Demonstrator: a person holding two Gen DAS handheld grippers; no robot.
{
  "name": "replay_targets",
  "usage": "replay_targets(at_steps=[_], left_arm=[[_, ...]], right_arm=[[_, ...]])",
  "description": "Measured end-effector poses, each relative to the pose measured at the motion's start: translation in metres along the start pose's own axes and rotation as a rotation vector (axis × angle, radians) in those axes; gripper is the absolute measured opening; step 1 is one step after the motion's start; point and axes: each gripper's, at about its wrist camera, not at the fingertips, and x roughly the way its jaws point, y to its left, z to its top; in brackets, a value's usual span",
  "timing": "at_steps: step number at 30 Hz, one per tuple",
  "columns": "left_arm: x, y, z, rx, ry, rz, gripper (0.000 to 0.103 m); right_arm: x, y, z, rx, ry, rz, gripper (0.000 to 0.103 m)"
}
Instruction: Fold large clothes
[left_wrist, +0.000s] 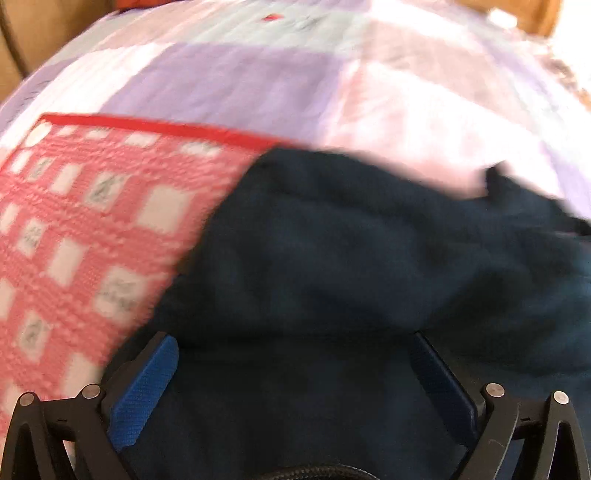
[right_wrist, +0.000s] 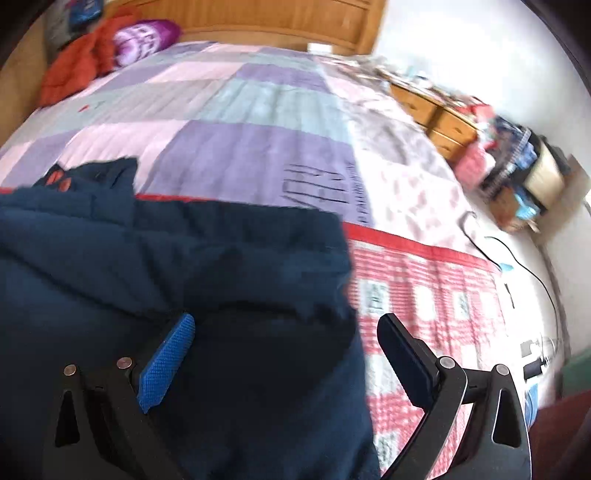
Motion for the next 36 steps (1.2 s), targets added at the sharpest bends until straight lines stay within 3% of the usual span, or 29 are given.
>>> replay_targets(at_steps=[1, 3, 5, 7, 10, 12, 15, 16, 19, 21, 23, 26, 27, 29, 31, 33, 35, 36], left_arm=[[-0.008, -0.022, -0.005, 0.059, -0.028, -0.072, 0.102], [-0.015, -0.07, -0.014, 0.217, -0.064, -0.119, 0.102], [-0.012, -0.12, -0.027, 0.378, -0.051, -0.144, 0.102], [0.001, -0.142, -0.031, 0.421, -0.007, -0.126, 0.103], [0.019, -0.125, -0.02, 0.34, 0.05, -0.096, 0.103], [0.025, -0.09, -0.008, 0.299, 0.045, -0.008, 0.103], [0.03, -0.03, 0.007, 0.203, 0.055, 0.108, 0.103], [0.031, 0.0, 0.013, 0.106, 0.079, 0.12, 0.103], [0.024, 0.043, 0.014, -0.032, 0.097, 0.152, 0.103], [0.009, 0.049, 0.004, -0.078, 0.066, 0.074, 0.103], [-0.007, 0.03, -0.006, -0.038, -0.005, 0.02, 0.103], [-0.04, -0.019, -0.043, 0.12, -0.109, -0.015, 0.103], [-0.049, -0.035, -0.061, 0.168, -0.128, -0.063, 0.103], [-0.06, -0.06, -0.09, 0.277, -0.147, -0.064, 0.103], [-0.067, -0.08, -0.124, 0.395, -0.168, -0.044, 0.103], [-0.074, -0.069, -0.142, 0.417, -0.197, -0.04, 0.103], [-0.076, -0.04, -0.14, 0.38, -0.199, -0.041, 0.103], [-0.078, -0.029, -0.139, 0.37, -0.206, -0.003, 0.103]], right_arm=[[-0.009, 0.01, 0.002, -0.022, -0.032, 0.025, 0.1], [-0.021, 0.053, 0.01, -0.108, -0.083, 0.142, 0.1], [-0.024, 0.096, 0.017, -0.203, -0.09, 0.225, 0.1], [-0.018, 0.132, 0.026, -0.254, -0.056, 0.285, 0.1], [0.01, 0.137, 0.033, -0.247, 0.023, 0.239, 0.1], [0.032, 0.103, 0.04, -0.132, 0.065, 0.216, 0.1], [0.05, 0.038, 0.039, 0.005, 0.101, 0.113, 0.1], [0.054, 0.021, 0.036, 0.021, 0.117, 0.067, 0.1], [0.052, -0.009, 0.03, 0.085, 0.141, 0.012, 0.1], [0.035, -0.008, 0.025, 0.074, 0.097, -0.009, 0.1], [0.012, 0.018, 0.015, 0.017, 0.023, 0.054, 0.1], [-0.031, 0.082, -0.005, -0.116, -0.066, 0.202, 0.099], [-0.041, 0.103, -0.013, -0.163, -0.081, 0.241, 0.099], [-0.062, 0.15, -0.036, -0.26, -0.087, 0.331, 0.1], [-0.075, 0.179, -0.061, -0.343, -0.098, 0.342, 0.1], [-0.084, 0.176, -0.084, -0.385, -0.134, 0.317, 0.1], [-0.081, 0.138, -0.098, -0.316, -0.134, 0.274, 0.1], [-0.077, 0.109, -0.103, -0.251, -0.128, 0.243, 0.1]])
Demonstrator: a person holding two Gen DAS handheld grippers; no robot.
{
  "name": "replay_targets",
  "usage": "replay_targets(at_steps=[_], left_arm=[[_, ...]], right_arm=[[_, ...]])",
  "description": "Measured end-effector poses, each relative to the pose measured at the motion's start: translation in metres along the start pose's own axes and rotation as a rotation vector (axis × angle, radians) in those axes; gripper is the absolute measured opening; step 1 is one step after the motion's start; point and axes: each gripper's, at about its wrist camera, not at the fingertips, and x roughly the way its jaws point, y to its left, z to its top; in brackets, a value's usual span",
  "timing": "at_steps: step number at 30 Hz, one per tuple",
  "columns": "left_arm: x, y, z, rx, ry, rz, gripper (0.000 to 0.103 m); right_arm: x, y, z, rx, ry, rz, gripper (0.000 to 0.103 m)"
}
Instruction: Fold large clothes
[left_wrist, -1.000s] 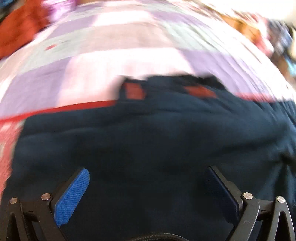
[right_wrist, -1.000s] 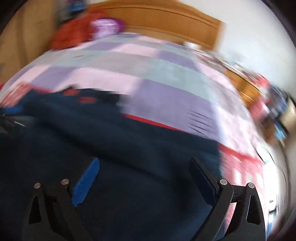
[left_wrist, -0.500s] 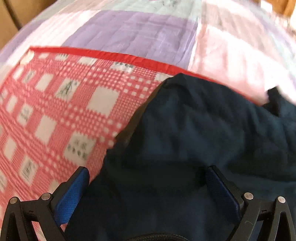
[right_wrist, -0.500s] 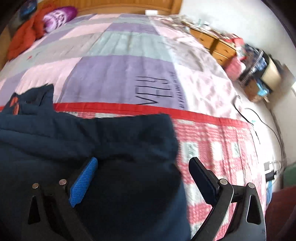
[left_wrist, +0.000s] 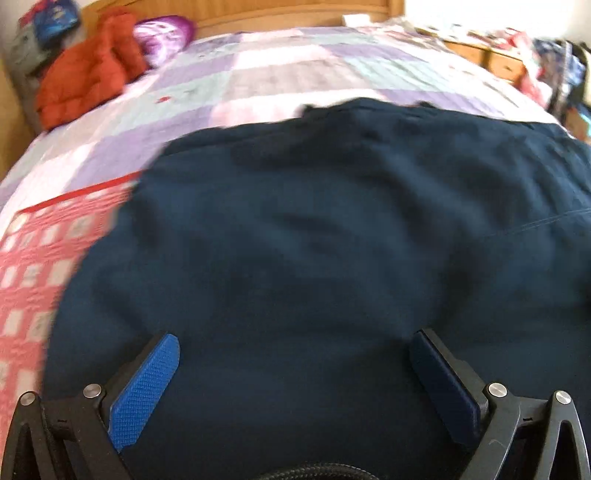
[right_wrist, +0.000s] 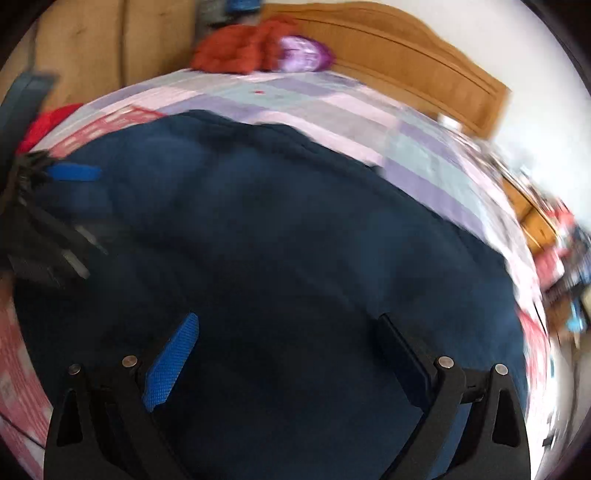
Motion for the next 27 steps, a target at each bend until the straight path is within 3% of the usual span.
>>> replay_targets(at_steps=[2, 4, 6, 9, 11, 15, 16, 17, 19, 20, 22, 25, 27], left_arm=[[0.002, 0.03, -0.007, -0.052, 0.023, 0.036, 0.103], [0.001, 0.058, -0.011, -0.128, 0.046, 0.042, 0.103], [-0.005, 0.071, -0.013, -0.17, 0.055, 0.081, 0.103], [-0.023, 0.063, -0.016, -0.226, 0.037, 0.094, 0.103], [-0.041, 0.027, -0.018, -0.193, -0.008, -0.006, 0.103], [-0.061, -0.064, -0.04, -0.031, -0.027, -0.142, 0.103], [-0.062, -0.086, -0.048, 0.023, -0.019, -0.16, 0.101], [-0.061, -0.096, -0.054, 0.061, -0.011, -0.132, 0.098], [-0.057, -0.087, -0.064, 0.038, -0.016, -0.138, 0.103], [-0.054, -0.077, -0.067, 0.018, -0.009, -0.138, 0.103], [-0.049, -0.049, -0.074, -0.006, -0.008, -0.069, 0.103], [-0.041, 0.002, -0.087, -0.04, 0.028, 0.043, 0.103], [-0.037, 0.043, -0.097, -0.097, 0.079, 0.12, 0.103]], right_arm=[[-0.008, -0.048, -0.023, 0.112, 0.02, -0.097, 0.1], [-0.018, -0.095, -0.043, 0.27, 0.036, -0.101, 0.1], [-0.027, -0.121, -0.058, 0.327, 0.093, -0.242, 0.1], [-0.053, -0.136, -0.07, 0.466, 0.063, -0.296, 0.099], [-0.066, -0.109, -0.065, 0.453, 0.002, -0.224, 0.099], [-0.067, -0.003, -0.043, 0.208, -0.041, -0.012, 0.099], [-0.065, 0.025, -0.041, 0.135, -0.038, 0.027, 0.099], [-0.063, 0.049, -0.042, 0.064, -0.036, 0.045, 0.099], [-0.055, 0.066, -0.056, -0.028, -0.004, 0.01, 0.098], [-0.049, 0.06, -0.063, -0.023, 0.01, -0.011, 0.098], [-0.049, 0.016, -0.089, 0.082, 0.03, -0.069, 0.098], [-0.058, -0.083, -0.137, 0.311, 0.099, -0.208, 0.098], [-0.067, -0.129, -0.165, 0.409, 0.167, -0.269, 0.098]])
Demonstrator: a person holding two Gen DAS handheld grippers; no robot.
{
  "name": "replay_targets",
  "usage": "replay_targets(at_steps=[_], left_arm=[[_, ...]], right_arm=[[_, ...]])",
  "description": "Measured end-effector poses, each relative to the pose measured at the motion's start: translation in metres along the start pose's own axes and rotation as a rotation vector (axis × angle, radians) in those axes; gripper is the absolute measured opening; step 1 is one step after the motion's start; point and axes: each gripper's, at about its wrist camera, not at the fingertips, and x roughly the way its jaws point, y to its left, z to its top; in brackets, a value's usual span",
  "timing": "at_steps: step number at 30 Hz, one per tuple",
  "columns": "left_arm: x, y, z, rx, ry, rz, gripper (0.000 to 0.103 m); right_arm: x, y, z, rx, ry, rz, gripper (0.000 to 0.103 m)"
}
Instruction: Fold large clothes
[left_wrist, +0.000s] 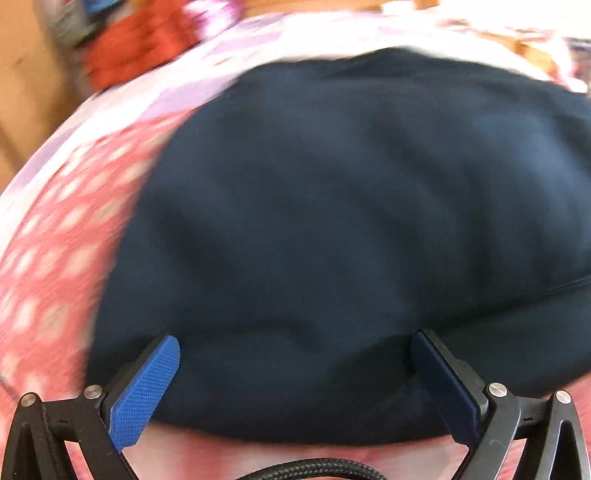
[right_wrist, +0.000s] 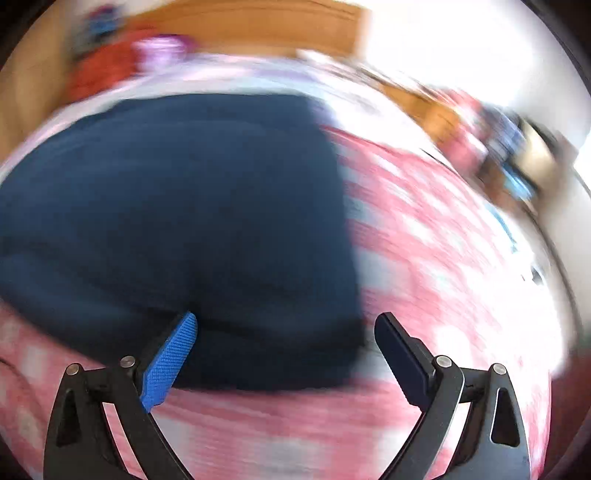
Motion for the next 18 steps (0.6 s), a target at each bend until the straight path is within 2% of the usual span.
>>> replay_targets(at_steps=[2, 3, 4, 7, 11, 16, 18], left_arm=[[0.002, 0.036, -0.006, -0.059, 0.056, 0.081, 0.103], [-0.002, 0.054, -0.009, -0.087, 0.077, 0.129, 0.102], [-0.01, 0.067, -0.011, -0.113, 0.085, 0.142, 0.102], [-0.047, 0.087, -0.018, -0.151, 0.077, 0.123, 0.102], [-0.141, 0.077, -0.031, -0.111, 0.046, 0.049, 0.102], [-0.254, 0.048, -0.032, -0.08, 0.087, -0.019, 0.102], [-0.304, 0.04, -0.023, -0.074, 0.077, -0.043, 0.102]], right_arm=[[-0.014, -0.036, -0.006, 0.024, 0.01, -0.109, 0.097], [-0.028, -0.049, -0.011, 0.002, -0.001, -0.144, 0.094], [-0.041, -0.058, -0.015, -0.007, -0.013, -0.154, 0.094], [-0.091, -0.072, -0.028, -0.024, -0.071, -0.153, 0.094], [-0.181, -0.065, -0.035, -0.098, -0.154, -0.11, 0.094], [-0.349, -0.035, -0.044, -0.117, -0.272, -0.024, 0.094], [-0.403, -0.022, -0.044, -0.104, -0.311, 0.031, 0.095]])
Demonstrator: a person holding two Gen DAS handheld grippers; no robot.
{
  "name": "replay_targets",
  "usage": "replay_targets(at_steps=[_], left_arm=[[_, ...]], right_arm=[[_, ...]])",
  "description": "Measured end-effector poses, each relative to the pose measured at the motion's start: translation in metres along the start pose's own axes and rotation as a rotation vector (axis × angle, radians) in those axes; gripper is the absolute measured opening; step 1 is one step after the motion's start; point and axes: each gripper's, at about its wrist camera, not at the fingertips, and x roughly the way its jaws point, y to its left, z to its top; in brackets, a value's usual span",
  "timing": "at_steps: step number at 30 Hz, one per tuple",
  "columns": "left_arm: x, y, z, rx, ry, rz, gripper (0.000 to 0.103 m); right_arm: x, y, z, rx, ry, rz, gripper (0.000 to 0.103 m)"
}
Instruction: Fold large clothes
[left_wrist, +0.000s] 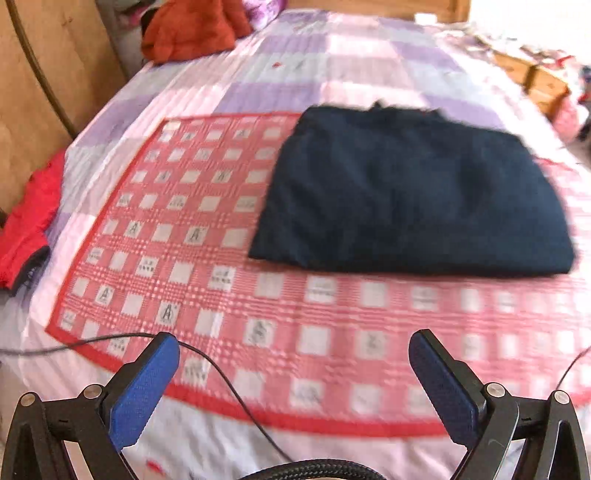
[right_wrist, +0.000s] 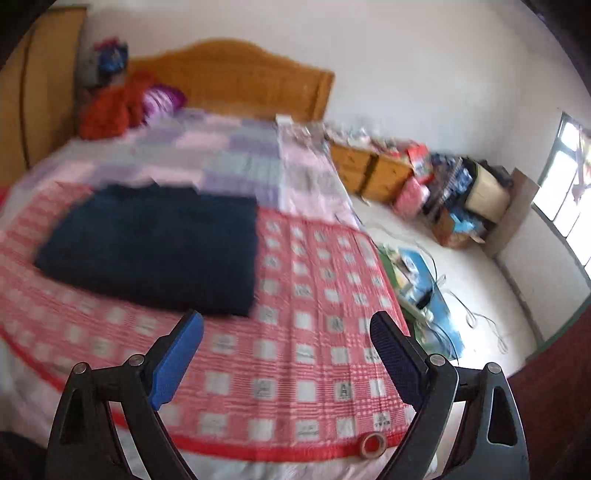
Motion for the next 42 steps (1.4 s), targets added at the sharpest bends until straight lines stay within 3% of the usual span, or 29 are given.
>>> replay_targets(at_steps=[4, 8, 11, 14, 16, 25, 42], left_arm=[[-0.076, -0.013, 0.008, -0.048, -0.026, 0.029, 0.102], [-0.111, -0.032, 0.016, -0.044, -0.033, -0.027, 0.102], [-0.127, -0.045, 0.016, -0.035, -0.03, -0.025, 0.102], [-0.139, -0.056, 0.01, -0.022, -0.02, -0.054, 0.102], [-0.15, -0.065, 0.004, 0.015, -0.029, -0.04, 0.102], [-0.17, -0.083, -0.002, 0.066, -0.026, -0.051, 0.102], [-0.162, -0.1, 0.002, 0.121, -0.005, -0.082, 0.102]], right_arm=[[-0.096, 0.019, 0.038, 0.034, -0.084, 0.011, 0.103], [-0.133, 0.054, 0.055, 0.142, -0.088, -0.026, 0.103], [-0.128, 0.081, 0.051, 0.229, 0.043, 0.063, 0.103], [-0.109, 0.11, 0.04, 0.246, 0.234, 0.162, 0.103], [-0.103, 0.127, 0.032, 0.229, 0.306, 0.204, 0.103], [-0.107, 0.161, 0.037, 0.114, 0.28, 0.231, 0.103], [-0.105, 0.146, 0.041, 0.144, 0.284, 0.206, 0.103]])
